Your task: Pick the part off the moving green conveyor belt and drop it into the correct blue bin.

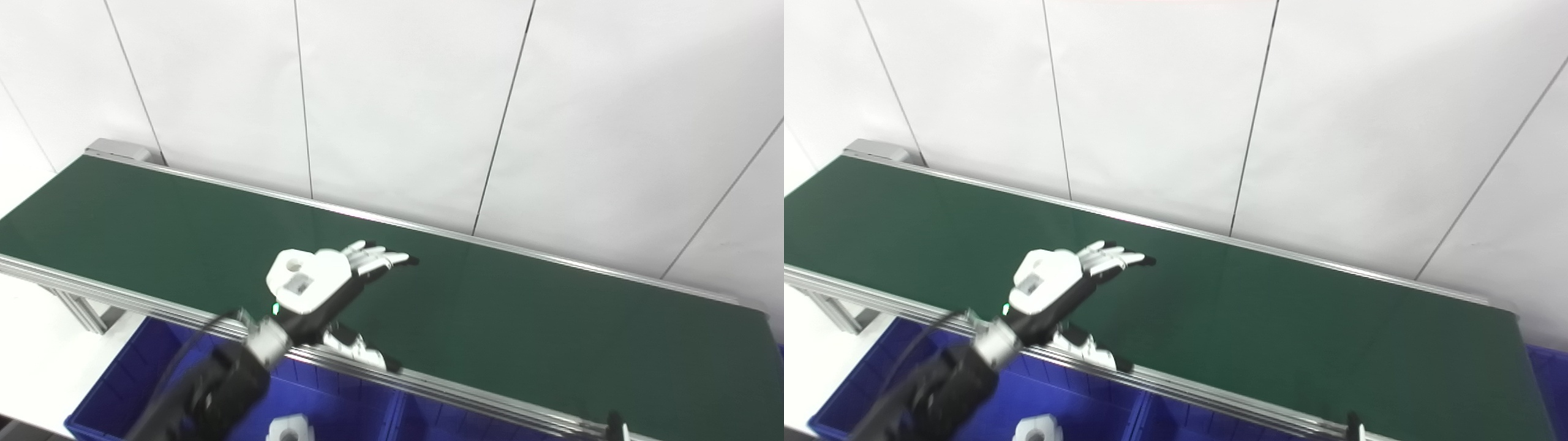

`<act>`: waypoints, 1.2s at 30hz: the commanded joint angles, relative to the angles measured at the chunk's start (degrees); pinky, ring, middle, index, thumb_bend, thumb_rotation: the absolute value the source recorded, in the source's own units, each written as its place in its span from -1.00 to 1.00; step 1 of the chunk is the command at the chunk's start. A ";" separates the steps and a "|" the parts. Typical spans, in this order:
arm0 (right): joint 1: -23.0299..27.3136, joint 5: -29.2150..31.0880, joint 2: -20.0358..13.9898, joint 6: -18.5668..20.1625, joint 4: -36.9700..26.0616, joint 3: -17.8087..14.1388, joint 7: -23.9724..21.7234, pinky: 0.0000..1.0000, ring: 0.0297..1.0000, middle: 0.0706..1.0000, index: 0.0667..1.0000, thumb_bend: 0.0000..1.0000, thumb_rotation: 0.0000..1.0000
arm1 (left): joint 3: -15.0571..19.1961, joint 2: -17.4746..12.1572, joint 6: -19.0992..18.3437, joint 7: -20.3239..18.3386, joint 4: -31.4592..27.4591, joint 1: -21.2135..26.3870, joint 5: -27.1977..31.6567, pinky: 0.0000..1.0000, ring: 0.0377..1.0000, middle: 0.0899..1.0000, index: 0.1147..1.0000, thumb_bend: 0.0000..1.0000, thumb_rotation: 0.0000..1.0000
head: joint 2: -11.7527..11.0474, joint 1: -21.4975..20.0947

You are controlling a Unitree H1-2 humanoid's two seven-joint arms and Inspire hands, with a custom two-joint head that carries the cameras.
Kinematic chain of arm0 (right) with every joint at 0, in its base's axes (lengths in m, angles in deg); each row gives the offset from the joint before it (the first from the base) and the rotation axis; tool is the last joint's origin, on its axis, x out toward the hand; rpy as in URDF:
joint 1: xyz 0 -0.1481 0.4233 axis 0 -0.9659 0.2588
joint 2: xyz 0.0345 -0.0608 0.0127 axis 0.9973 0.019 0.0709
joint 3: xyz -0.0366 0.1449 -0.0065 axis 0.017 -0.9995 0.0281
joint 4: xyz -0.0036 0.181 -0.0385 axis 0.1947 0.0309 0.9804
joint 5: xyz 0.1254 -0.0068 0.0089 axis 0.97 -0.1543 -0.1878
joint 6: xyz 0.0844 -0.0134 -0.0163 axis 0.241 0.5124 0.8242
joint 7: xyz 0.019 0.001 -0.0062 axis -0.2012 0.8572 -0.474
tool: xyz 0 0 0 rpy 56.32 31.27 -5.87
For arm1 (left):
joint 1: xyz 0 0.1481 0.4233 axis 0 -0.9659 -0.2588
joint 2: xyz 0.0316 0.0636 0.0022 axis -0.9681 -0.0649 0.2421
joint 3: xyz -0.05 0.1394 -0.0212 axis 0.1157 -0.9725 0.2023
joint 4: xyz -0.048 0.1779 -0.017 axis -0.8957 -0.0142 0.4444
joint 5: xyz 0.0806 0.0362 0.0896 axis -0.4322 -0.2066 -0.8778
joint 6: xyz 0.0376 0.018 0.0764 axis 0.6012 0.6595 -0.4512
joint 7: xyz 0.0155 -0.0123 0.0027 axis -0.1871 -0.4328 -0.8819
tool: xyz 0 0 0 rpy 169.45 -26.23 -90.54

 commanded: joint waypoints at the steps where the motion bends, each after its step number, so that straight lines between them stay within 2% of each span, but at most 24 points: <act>1: 0.66 -0.26 0.32 -3.06 -1.94 0.17 0.66 1.00 1.00 1.00 1.00 0.46 1.00 | -0.38 -1.59 1.97 0.52 1.52 3.24 -0.43 0.86 0.74 0.67 0.66 0.72 -0.04 | 0.09 0.01; 4: 0.65 -0.58 0.58 -3.06 -2.11 0.29 1.13 1.00 0.99 1.00 1.00 0.46 1.00 | -1.54 -3.68 3.73 0.43 7.73 7.66 -0.58 0.85 0.72 0.65 0.64 0.76 -0.05 | 0.32 -0.54; 9: 0.47 -0.98 0.73 -3.08 -2.68 0.56 1.47 1.00 0.97 1.00 1.00 0.43 1.00 | -3.71 -5.15 5.90 0.23 16.89 12.83 -0.46 0.80 0.73 0.66 0.63 0.79 -0.07 | 0.67 -1.27; 18: -0.24 -2.52 0.95 -3.07 -4.10 0.78 2.40 0.93 0.93 1.00 1.00 0.35 1.00 | -7.93 -6.23 8.41 0.46 30.52 18.50 -1.45 0.80 0.75 0.69 0.62 0.79 -0.15 | 1.44 -2.53; 22: -0.62 -2.85 0.90 -3.03 -4.70 0.88 2.46 0.91 0.92 1.00 1.00 0.36 1.00 | -9.54 -5.94 7.62 0.47 31.73 18.75 -2.33 0.80 0.77 0.70 0.62 0.78 -0.21 | 1.85 -3.23; 25: -0.90 -2.88 0.97 -3.01 -5.09 0.88 2.46 0.90 0.91 0.99 1.00 0.36 1.00 | -10.55 -5.37 6.40 0.50 31.74 18.99 -3.33 0.76 0.76 0.69 0.59 0.82 -0.36 | 2.07 -3.45; 30: -1.30 -2.92 1.17 -3.00 -5.45 0.75 2.39 0.89 0.90 0.98 1.00 0.35 1.00 | -12.43 -5.71 5.71 -1.67 30.67 19.73 -4.19 0.62 0.67 0.63 0.49 0.88 -0.37 | 2.40 -3.71; 33: -1.48 -2.93 1.15 -2.98 -5.75 0.82 2.28 0.88 0.90 0.98 1.00 0.36 1.00 | -13.21 -5.77 6.04 -0.41 30.52 19.86 -5.25 0.49 0.56 0.52 0.41 0.93 -0.46 | 2.50 -3.90; 34: -1.53 -2.96 1.15 -3.02 -5.83 0.82 2.20 0.88 0.90 0.98 1.00 0.36 1.00 | -13.01 -5.24 6.04 2.20 30.92 19.65 -6.12 0.48 0.55 0.51 0.40 0.94 -0.47 | 2.58 -4.04; 35: -1.56 -2.98 1.15 -3.04 -5.88 0.81 2.15 0.88 0.90 0.98 1.00 0.34 1.00 | -12.82 -4.84 6.04 4.08 31.24 19.50 -6.74 0.31 0.35 0.33 0.28 0.88 -0.65 | 2.58 -4.04; 36: -1.61 -3.00 1.19 -3.04 -5.98 0.76 2.05 0.88 0.90 0.98 1.00 0.34 1.00 | -12.57 -4.29 6.34 7.08 31.74 19.28 -7.58 0.29 0.33 0.32 0.27 0.88 -0.67 | 2.65 -4.16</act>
